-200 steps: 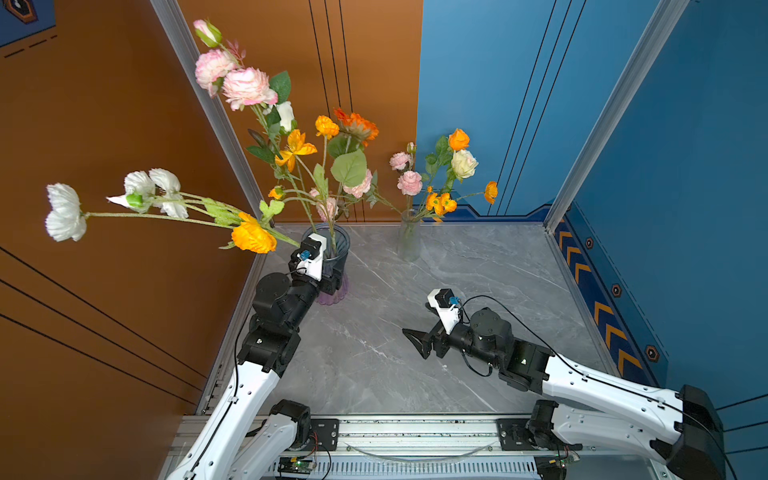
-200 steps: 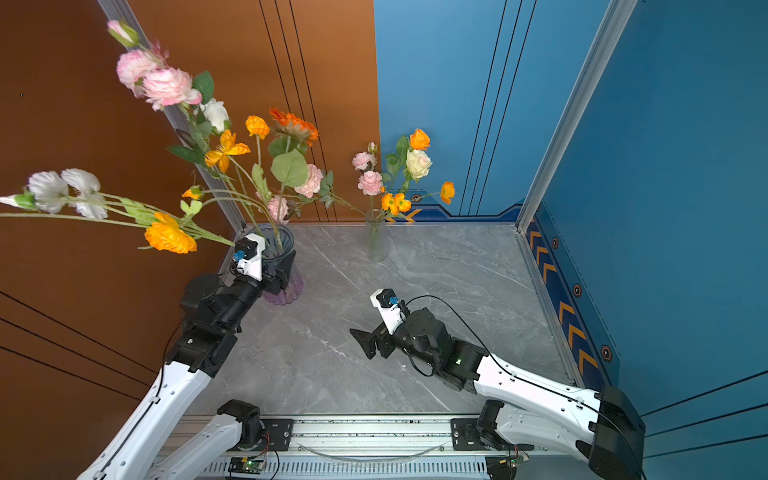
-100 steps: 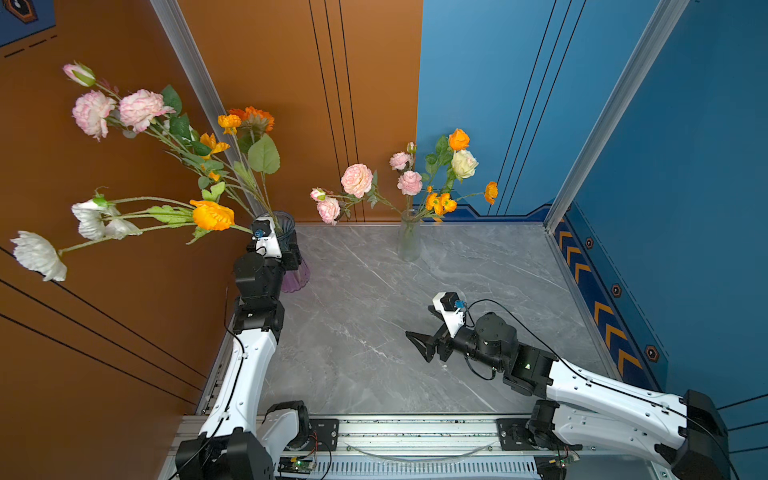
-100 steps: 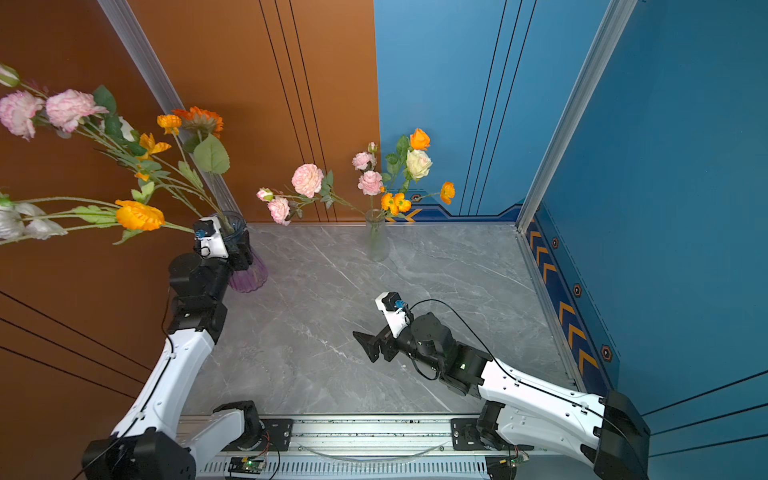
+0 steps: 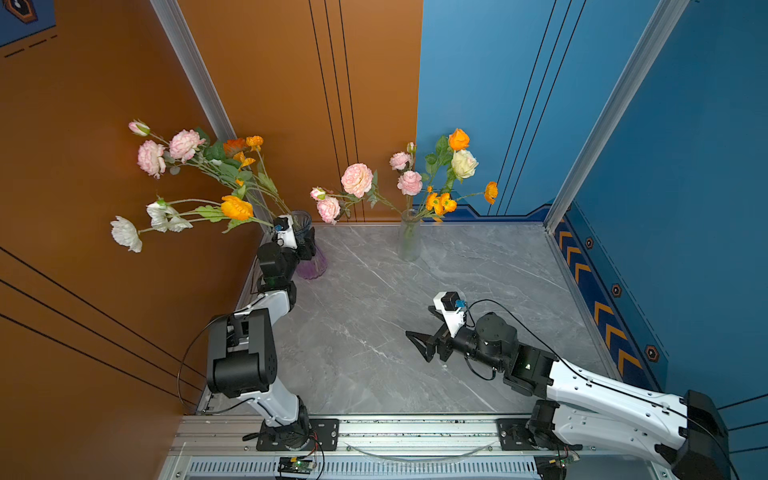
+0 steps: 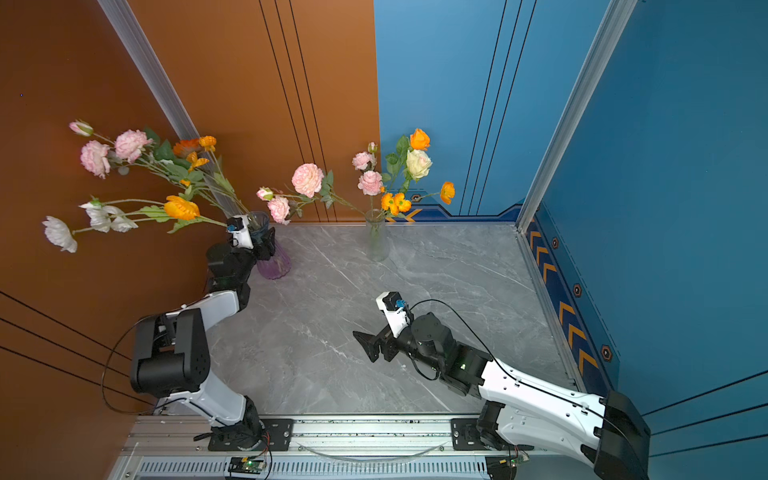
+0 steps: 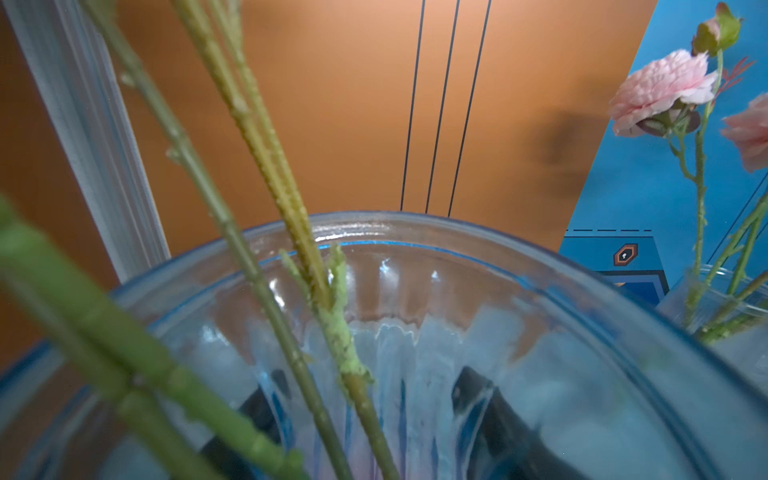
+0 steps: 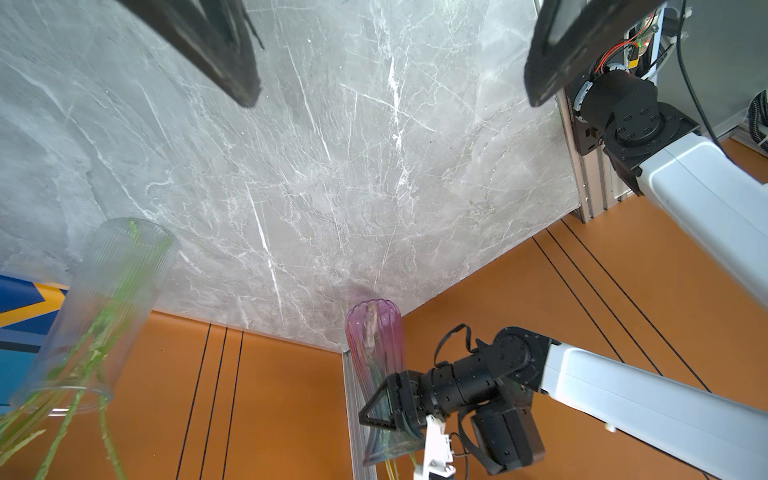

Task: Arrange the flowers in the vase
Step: 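Lower the purple vase onto the table near the back wall with the left gripper, then open the left gripper and draw it back from the vase while the right arm retracts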

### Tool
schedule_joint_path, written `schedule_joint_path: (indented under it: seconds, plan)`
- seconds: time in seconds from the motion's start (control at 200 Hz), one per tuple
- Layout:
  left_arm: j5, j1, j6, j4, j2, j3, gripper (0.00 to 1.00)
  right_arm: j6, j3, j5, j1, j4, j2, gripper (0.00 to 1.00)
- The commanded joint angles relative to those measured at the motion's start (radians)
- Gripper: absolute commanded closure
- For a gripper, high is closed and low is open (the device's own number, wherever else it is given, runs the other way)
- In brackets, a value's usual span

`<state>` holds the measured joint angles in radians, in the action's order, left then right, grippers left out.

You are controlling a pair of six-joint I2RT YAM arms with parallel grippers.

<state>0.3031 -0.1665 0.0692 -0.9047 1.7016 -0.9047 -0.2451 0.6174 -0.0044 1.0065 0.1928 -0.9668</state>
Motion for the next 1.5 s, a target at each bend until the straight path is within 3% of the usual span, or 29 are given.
schedule_joint_path:
  seconds: [0.0, 0.36, 0.806, 0.896, 1.031, 1.126, 1.196, 1.497]
  plan:
    - [0.107, 0.028, -0.027, -0.307, 0.041, -0.117, 0.70, -0.019, -0.022, 0.003, -0.012, -0.006, -0.014, 0.00]
    - [0.084, 0.095, -0.084, -0.388, 0.290, -0.272, 0.71, -0.042, -0.031, -0.120, -0.156, 0.076, -0.111, 0.00]
    - [0.093, 0.123, -0.108, -0.379, 0.446, -0.390, 0.67, -0.057, -0.020, -0.216, -0.238, 0.140, -0.214, 0.00]
    - [0.090, 0.130, -0.105, -0.377, 0.465, -0.404, 0.59, -0.060, -0.024, -0.221, -0.246, 0.140, -0.214, 0.00]
    - [0.053, 0.142, -0.101, -0.377, 0.465, -0.389, 0.33, -0.061, -0.025, -0.228, -0.256, 0.138, -0.210, 0.00]
    - [0.036, 0.145, -0.096, -0.377, 0.464, -0.380, 0.21, -0.062, -0.025, -0.233, -0.260, 0.140, -0.212, 0.00]
    - [0.016, 0.143, -0.096, -0.373, 0.466, -0.373, 0.00, -0.063, -0.024, -0.239, -0.259, 0.138, -0.212, 0.00]
    - [0.004, 0.139, -0.088, -0.382, 0.438, -0.297, 0.02, -0.078, -0.023, -0.240, -0.256, 0.121, -0.177, 0.01]
